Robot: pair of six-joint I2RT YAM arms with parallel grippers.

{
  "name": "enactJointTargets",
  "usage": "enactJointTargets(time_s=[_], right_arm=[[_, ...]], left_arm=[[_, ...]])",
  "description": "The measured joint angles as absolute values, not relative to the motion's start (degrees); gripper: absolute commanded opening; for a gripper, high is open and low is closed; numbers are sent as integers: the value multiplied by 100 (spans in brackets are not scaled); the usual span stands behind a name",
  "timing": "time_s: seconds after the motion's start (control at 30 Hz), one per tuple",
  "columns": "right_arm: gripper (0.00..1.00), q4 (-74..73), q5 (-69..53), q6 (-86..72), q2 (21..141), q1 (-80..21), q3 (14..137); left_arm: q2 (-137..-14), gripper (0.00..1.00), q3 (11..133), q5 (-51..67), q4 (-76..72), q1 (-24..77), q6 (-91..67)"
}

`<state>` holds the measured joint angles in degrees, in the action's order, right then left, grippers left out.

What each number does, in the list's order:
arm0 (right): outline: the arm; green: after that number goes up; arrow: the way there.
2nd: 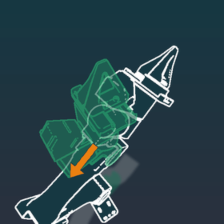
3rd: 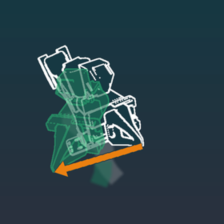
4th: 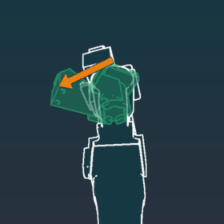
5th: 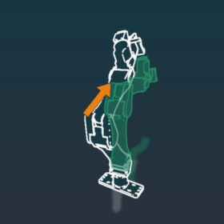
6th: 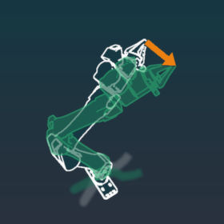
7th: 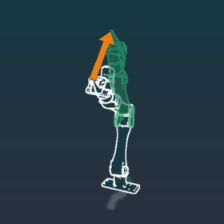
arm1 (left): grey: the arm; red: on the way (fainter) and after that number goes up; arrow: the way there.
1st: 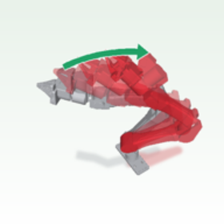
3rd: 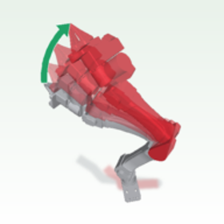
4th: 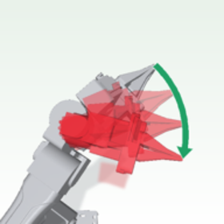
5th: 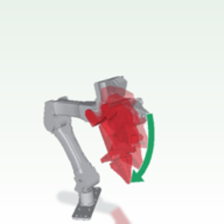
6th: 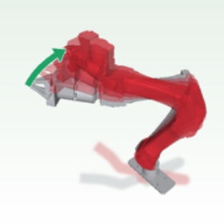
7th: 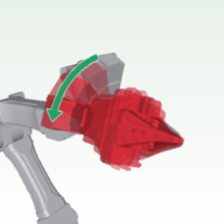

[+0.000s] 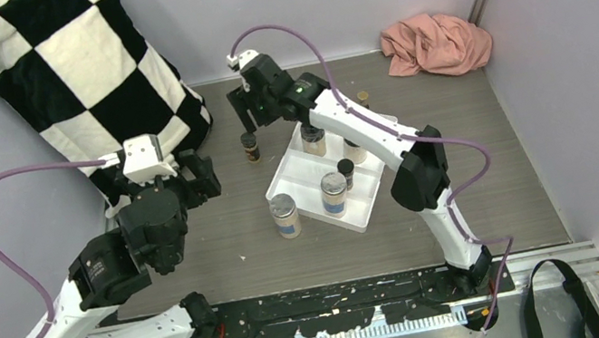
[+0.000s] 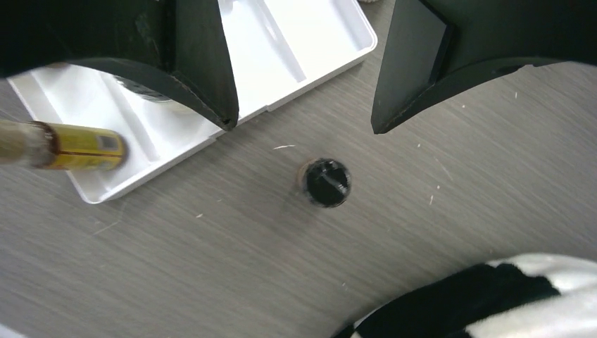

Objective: Organize the condiment bottles
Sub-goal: Pick up the bottle from the center of the board.

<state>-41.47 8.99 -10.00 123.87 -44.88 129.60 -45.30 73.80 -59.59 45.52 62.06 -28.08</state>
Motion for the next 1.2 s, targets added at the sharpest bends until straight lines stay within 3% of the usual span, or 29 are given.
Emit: enactJointTargets(time_s=[1.2], right_arm=[[80,-3756,478,-460,13729,-4779,13211]], left_arm=[[-4303,82,6748,-5848,3833,6206,-2327]])
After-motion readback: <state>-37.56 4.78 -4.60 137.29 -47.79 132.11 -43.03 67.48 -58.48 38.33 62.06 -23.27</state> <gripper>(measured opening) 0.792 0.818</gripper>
